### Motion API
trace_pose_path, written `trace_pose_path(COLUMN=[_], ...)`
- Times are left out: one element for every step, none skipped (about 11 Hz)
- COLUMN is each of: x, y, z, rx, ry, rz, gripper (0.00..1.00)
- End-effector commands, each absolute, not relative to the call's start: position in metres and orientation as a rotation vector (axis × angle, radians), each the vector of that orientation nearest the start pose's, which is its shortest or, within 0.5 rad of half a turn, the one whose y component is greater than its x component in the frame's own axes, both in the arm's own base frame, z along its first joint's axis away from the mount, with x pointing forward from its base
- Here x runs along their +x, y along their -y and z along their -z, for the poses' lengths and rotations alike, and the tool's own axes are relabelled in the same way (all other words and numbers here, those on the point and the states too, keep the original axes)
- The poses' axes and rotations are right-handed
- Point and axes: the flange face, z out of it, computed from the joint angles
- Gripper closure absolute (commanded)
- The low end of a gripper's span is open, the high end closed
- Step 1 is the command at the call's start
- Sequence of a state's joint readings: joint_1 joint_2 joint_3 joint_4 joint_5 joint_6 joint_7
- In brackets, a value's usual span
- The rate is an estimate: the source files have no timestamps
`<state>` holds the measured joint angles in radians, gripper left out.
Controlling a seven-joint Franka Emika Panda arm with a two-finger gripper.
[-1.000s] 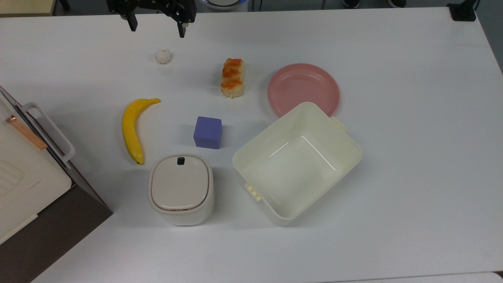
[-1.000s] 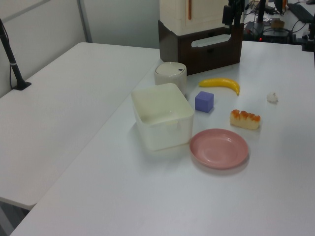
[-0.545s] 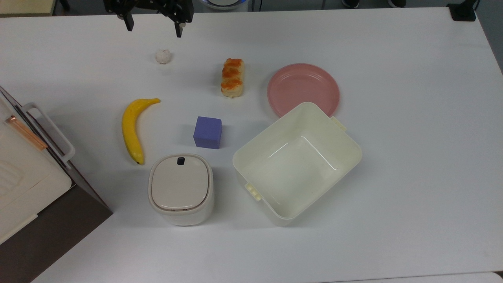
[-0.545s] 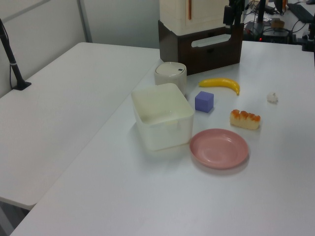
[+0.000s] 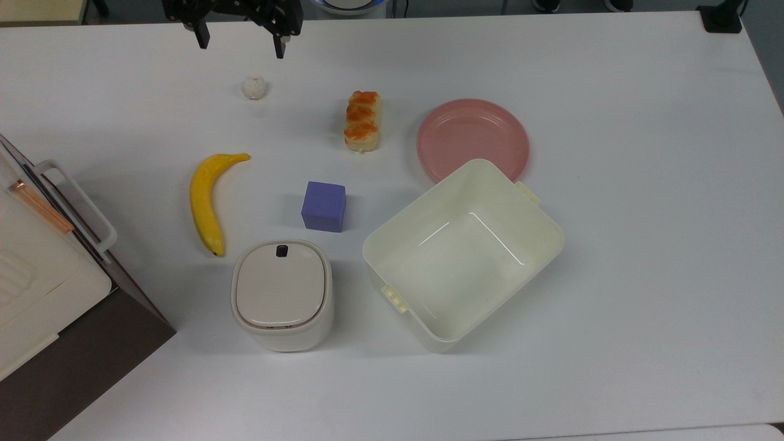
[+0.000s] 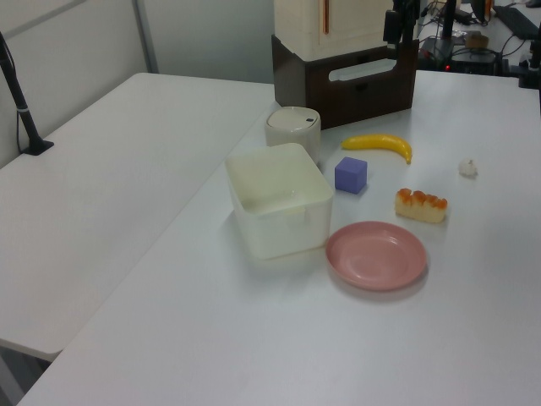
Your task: Open the trash can
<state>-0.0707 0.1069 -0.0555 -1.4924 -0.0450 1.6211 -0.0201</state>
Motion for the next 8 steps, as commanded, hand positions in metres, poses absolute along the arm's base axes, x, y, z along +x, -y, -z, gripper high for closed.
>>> trace_pose_path(x=[0.582, 0.582, 0.583, 0.584, 0.588, 0.59, 0.593, 0.598], y=[0.073, 0.073, 0.072, 0.071, 0.07, 0.069, 0.059, 0.057], z=[-0.606, -0.603, -0.602, -0.603, -0.603, -0.6, -0.598, -0.592], rx=[-3.203, -3.203, -3.203, -3.203, -3.203, -3.203, -3.206, -3.212], ry=[-0.127, -0.124, -0.122, -0.136, -0.144, -0.16, -0.137, -0.135], rz=[0.0, -0.01, -0.01, 0.015, 0.055, 0.063, 0.069, 0.082], gripper=[0.0, 0.0, 0.0, 0.0, 0.05, 0.05, 0.06, 0.12])
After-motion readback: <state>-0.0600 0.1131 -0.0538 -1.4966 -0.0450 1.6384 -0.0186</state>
